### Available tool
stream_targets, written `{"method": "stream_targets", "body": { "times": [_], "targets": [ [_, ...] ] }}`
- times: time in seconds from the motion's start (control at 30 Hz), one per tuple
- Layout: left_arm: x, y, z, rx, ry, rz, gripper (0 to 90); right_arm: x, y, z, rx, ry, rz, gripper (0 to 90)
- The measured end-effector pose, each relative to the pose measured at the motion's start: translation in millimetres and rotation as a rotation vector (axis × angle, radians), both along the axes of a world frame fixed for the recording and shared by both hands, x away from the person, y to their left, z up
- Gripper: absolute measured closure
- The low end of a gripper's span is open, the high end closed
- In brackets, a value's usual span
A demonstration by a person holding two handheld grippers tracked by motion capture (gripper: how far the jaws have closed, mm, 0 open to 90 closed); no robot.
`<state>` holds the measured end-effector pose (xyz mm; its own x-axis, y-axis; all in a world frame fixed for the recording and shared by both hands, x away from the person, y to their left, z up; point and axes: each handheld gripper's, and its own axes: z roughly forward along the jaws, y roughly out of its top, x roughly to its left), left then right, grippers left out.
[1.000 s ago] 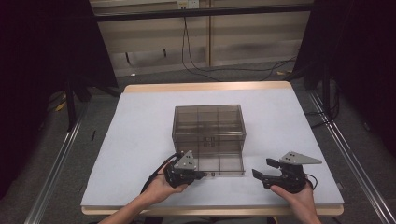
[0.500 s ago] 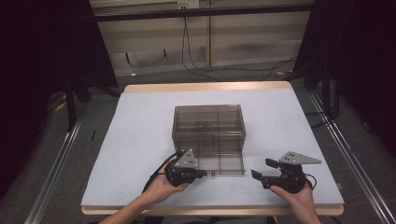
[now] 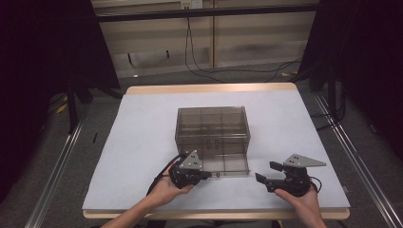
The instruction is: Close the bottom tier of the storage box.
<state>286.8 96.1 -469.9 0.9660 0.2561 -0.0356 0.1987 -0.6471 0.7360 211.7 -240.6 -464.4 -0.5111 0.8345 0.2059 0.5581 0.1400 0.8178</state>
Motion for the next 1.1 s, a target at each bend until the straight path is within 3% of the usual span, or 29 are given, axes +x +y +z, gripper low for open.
{"method": "stream_targets", "body": {
  "times": [0.17,0.23,0.3,0.53,0.63,1.1],
  "targets": [
    [0.9,-0.7,0.6,0.013,-0.001,0.005,90.0,-0.1,0.2,0.2,-0.002,-0.001,0.001,24.6],
    [1.6,-1.2,-0.7,-0.008,0.002,0.002,90.0,0.1,0.3,0.1,-0.001,0.0,0.003,24.6],
    [1.6,-1.1,0.2,0.007,-0.001,0.003,90.0,0.2,0.3,0.0,-0.001,0.001,0.003,24.7],
    [2.7,-2.3,-1.1,-0.012,-0.002,0.009,90.0,0.5,0.4,-0.1,0.001,0.003,0.005,24.2],
    [3.7,-2.4,0.1,0.006,0.0,0.014,90.0,0.9,0.5,-0.6,-0.001,0.006,0.005,23.7],
    [5.5,-2.6,-1.5,-0.014,-0.006,0.036,90.0,0.7,1.1,-0.2,0.0,0.009,0.01,23.9]
  ]
}}
